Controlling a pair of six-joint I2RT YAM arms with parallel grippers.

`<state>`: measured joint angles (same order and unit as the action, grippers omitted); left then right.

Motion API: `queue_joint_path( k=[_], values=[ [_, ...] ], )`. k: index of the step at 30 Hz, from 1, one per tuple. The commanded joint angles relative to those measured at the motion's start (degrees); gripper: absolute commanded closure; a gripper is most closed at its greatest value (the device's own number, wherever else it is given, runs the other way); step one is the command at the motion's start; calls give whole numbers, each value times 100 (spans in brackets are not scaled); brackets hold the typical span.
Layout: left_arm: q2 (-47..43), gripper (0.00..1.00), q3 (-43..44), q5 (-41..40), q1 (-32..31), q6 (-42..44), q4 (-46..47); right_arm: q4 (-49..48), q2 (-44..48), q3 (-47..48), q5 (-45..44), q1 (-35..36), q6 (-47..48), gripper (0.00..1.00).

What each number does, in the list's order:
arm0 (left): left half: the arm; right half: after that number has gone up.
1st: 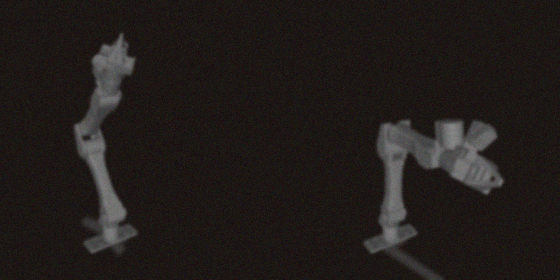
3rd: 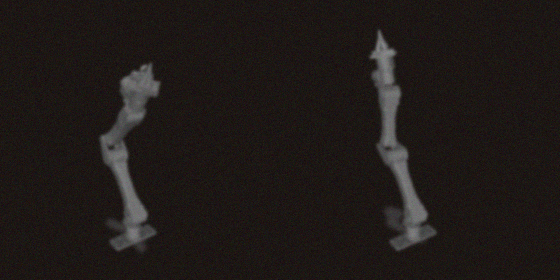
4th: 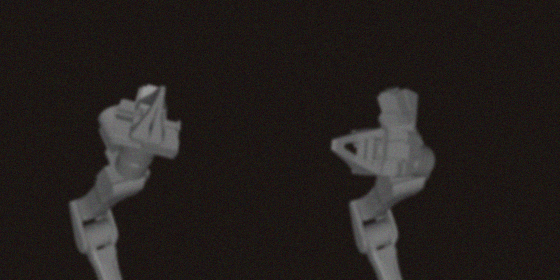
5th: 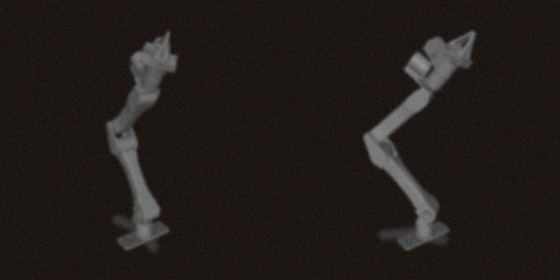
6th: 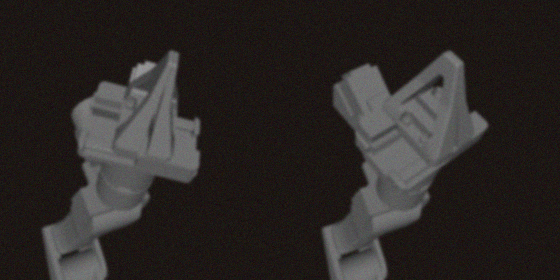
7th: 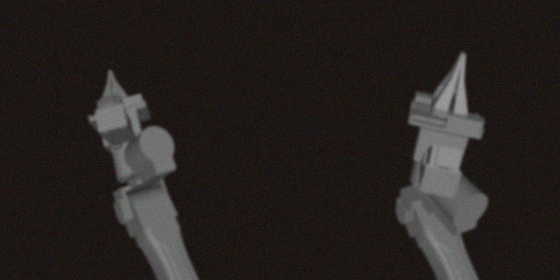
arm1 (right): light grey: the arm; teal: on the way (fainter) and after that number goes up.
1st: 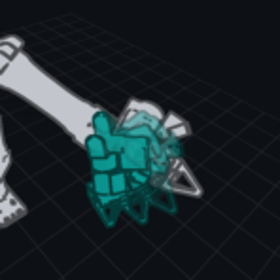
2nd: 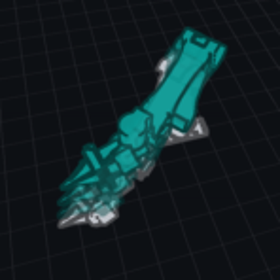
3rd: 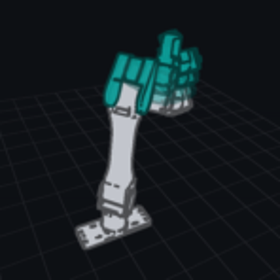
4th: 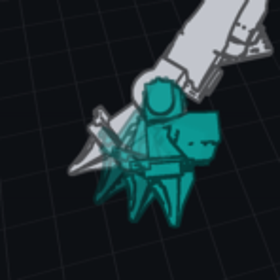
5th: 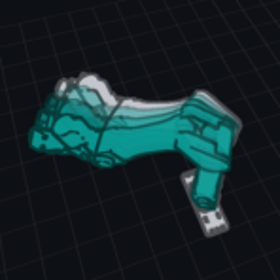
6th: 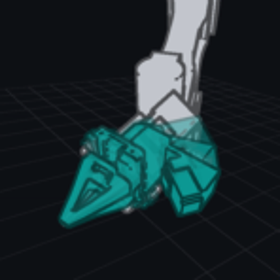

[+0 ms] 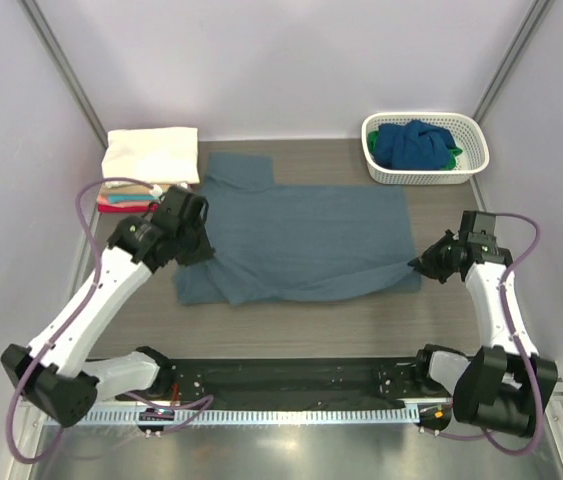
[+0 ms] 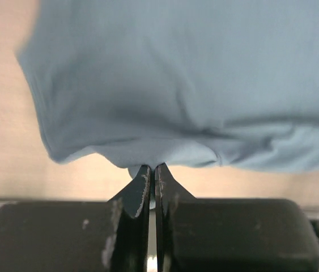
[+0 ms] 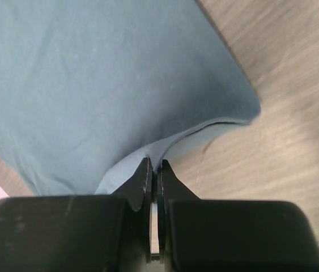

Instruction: Fold and stack the t-shirts

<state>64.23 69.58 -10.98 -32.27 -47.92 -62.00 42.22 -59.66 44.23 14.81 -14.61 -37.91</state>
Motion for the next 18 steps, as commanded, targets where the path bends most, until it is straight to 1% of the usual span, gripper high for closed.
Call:
queue_joint_path(
  k=[1, 2, 6, 7, 8, 11, 12, 13, 14, 15, 16, 17, 18],
  values=[
    [475, 100, 573, 104, 659, 924, 644, -792, -396, 314, 13, 20, -111, 99],
    [668, 100, 652, 157, 765, 1160, 689, -864, -650, 384, 13, 20, -129, 99],
    [1556, 100, 1083, 333, 1178, 1557, 873, -1189, -1336, 587, 22, 20, -217, 99],
    [1958, 100, 1275, 368, 1232, 1601, 926, -1329, -1460, 674, 31, 20, -252, 99],
    [2136, 100, 1373, 456, 1293, 1637, 996, -1391, -1774, 718, 22, 28, -287, 99],
    [3006, 100, 1838, 623, 1495, 1751, 1102, -1689, -2259, 894, 57, 29, -418, 99],
    [3243, 100, 2005, 641, 1600, 1760, 1059, -1777, -2591, 938, 144, 37, -436, 98],
    [3463, 99, 2390, 685, 1653, 1786, 910, -1978, -2777, 991, 223, 46, -436, 91],
    [3970, 97, 2611, 694, 1689, 1804, 839, -1963, -2962, 1218, 285, 55, -410, 72],
    [4184, 82, 2831, 651, 1767, 1804, 769, -1954, -3181, 1350, 408, 55, -358, 44],
    [4447, 77, 3381, 615, 1794, 1804, 464, -1928, -3462, 1491, 409, 55, -296, 21],
    [4771, 67, 3708, 537, 1812, 1804, 234, -1823, -3578, 1797, 339, 55, -261, 3],
    [4853, 60, 4025, 466, 1803, 1795, 6, -1666, -3623, 1956, 225, 64, -156, 1]
  ],
)
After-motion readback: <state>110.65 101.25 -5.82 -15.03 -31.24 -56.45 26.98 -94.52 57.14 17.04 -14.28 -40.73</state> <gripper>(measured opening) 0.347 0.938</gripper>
